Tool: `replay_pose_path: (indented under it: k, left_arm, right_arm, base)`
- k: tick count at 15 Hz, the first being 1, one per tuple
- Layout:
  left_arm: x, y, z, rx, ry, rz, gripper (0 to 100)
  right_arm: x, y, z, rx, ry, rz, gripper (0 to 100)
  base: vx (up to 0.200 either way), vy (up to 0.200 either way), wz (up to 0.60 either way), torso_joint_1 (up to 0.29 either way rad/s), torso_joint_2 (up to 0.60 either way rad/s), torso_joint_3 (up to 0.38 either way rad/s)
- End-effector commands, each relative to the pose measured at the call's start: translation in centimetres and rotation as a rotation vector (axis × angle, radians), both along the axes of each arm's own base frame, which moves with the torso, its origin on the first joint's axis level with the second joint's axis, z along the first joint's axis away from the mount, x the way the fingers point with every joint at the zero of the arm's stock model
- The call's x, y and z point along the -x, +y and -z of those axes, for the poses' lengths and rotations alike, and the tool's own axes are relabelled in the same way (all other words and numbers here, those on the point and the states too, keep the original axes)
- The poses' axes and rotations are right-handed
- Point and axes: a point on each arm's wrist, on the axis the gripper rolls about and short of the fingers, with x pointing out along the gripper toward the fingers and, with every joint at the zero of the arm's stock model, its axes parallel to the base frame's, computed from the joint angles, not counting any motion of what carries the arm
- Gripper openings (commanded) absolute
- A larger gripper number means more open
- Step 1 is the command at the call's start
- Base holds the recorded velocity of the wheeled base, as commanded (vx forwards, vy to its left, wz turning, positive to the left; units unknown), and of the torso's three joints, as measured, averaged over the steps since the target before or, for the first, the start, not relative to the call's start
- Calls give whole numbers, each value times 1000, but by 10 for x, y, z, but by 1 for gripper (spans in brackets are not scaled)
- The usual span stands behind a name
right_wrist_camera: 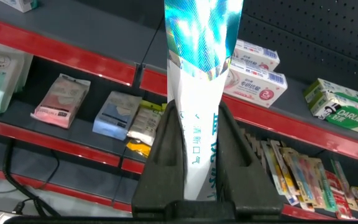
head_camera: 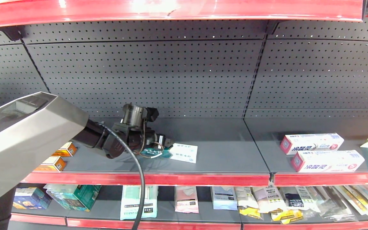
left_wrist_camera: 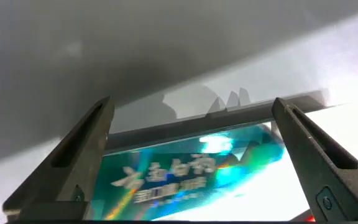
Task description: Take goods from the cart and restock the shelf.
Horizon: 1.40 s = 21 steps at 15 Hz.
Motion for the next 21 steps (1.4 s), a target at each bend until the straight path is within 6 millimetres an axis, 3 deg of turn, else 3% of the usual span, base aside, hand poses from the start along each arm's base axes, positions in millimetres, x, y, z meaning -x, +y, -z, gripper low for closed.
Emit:
replay_pose_path:
  k: [1, 21]
  left_arm:
    - [7, 4, 1, -8, 17, 0, 100]
    - [16, 15, 7, -40, 74, -11, 100]
  right_arm:
    - [0, 0, 0, 0, 1, -1, 0]
    - [0, 0, 1, 0, 1, -1, 0]
  base:
    - [0, 0, 0, 0, 0, 0]
    - [0, 0, 0, 0, 0, 0]
